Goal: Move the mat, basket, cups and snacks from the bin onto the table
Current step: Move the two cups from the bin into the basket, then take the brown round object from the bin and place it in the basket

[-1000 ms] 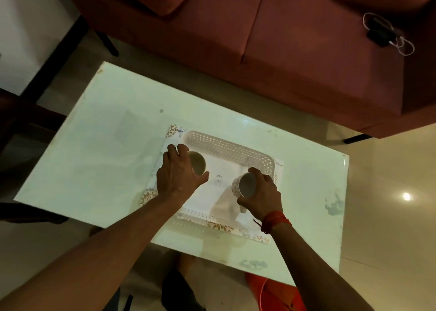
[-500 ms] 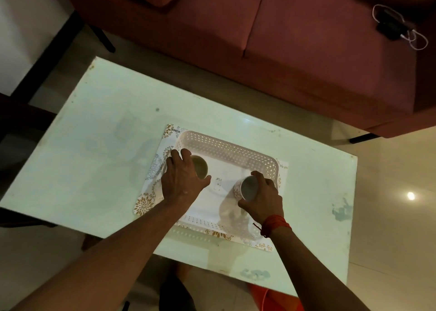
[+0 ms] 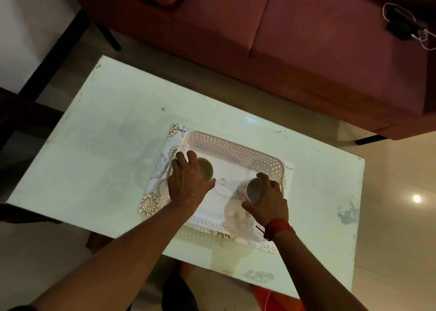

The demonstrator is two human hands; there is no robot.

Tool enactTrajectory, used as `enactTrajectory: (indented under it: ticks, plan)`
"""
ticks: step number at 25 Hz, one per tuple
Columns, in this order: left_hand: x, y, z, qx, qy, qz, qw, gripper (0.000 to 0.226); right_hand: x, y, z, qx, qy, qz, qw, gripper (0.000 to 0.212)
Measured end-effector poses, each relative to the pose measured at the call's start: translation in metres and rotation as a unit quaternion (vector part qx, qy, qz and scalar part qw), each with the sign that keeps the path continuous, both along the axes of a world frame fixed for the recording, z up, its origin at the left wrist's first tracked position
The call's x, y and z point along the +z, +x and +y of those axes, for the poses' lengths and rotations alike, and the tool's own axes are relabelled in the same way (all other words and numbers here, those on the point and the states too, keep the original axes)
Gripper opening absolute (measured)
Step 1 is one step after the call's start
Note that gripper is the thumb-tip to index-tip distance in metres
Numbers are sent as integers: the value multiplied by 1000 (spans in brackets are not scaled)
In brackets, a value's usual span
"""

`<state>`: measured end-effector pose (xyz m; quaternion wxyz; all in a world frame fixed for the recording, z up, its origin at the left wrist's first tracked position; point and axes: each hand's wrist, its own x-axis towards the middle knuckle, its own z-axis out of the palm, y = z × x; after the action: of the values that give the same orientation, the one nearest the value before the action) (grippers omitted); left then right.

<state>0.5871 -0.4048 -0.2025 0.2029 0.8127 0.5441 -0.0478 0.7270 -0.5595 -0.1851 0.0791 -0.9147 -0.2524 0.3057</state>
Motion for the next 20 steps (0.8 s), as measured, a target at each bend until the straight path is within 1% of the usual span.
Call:
enactTrajectory:
  ticks: [3,5,6,7,9,11,13,15,17,20]
  plan:
    - [2,-2,-2,3,-1,11,1000,110,4,-1,2,-5,-22,-11,1000,97]
    - [9,-6,-1,5,3,7,1000,117,13,-7,8,-2,-36,-50,998,104]
    - [15,-9,0,9,9,-3,1000,116,19,-13,14,5,-36,-77,996,105]
    - [22,-12,3,13,16,-17,1000,111,24,-18,20,13,-36,-104,994,103]
    - [40,-21,12,26,31,-51,998,96,39,-29,37,27,-47,-148,987,92]
    - [59,-33,24,38,39,-81,995,82,52,-34,55,6,-90,-159,983,82]
    - [78,-51,40,52,52,-101,992,74,68,-43,78,-1,-128,-157,979,82]
    - [97,-74,60,76,60,-118,988,66,87,-65,114,33,-105,-155,982,82]
    - [113,-98,81,103,64,-132,984,59,108,-99,154,72,-46,-148,985,78]
    - [137,-146,124,163,80,-150,972,53,135,-165,221,128,33,-139,981,73]
